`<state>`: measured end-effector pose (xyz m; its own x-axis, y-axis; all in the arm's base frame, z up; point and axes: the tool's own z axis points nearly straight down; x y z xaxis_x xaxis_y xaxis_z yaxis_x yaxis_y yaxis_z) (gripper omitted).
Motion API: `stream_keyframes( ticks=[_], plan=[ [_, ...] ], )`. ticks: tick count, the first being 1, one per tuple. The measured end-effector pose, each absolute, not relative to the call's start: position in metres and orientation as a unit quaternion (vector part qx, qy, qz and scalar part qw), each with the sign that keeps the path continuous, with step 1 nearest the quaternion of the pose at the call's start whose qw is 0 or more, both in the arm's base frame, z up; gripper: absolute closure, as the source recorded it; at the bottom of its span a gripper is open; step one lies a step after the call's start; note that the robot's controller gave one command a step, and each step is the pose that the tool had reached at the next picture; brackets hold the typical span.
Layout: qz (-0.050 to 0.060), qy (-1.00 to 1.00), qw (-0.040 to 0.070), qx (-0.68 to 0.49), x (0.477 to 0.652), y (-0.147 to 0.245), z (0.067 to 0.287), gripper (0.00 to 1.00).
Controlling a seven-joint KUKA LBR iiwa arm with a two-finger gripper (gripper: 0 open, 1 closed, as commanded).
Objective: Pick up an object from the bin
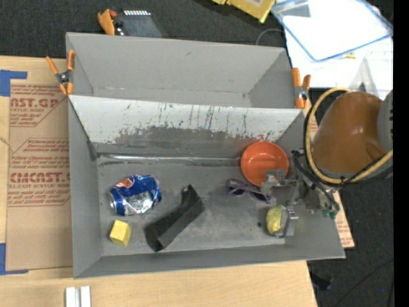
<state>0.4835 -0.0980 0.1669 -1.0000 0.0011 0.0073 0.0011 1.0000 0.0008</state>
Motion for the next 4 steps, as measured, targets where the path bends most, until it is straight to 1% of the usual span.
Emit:
stream_keyframes(
  ticks=[1,2,3,4],
  plan=[
    [0.0,-1.0,0.0,0.0,0.485,-0.098,0.171,0.0],
    [0.0,-0.997,-0.001,-0.073,0.494,-0.137,0.101,0.0],
    [0.0,-0.997,-0.002,-0.081,0.492,-0.149,0.091,0.0],
    [0.0,-1.0,0.0,-0.003,0.485,-0.154,0.1,0.0]
  ],
)
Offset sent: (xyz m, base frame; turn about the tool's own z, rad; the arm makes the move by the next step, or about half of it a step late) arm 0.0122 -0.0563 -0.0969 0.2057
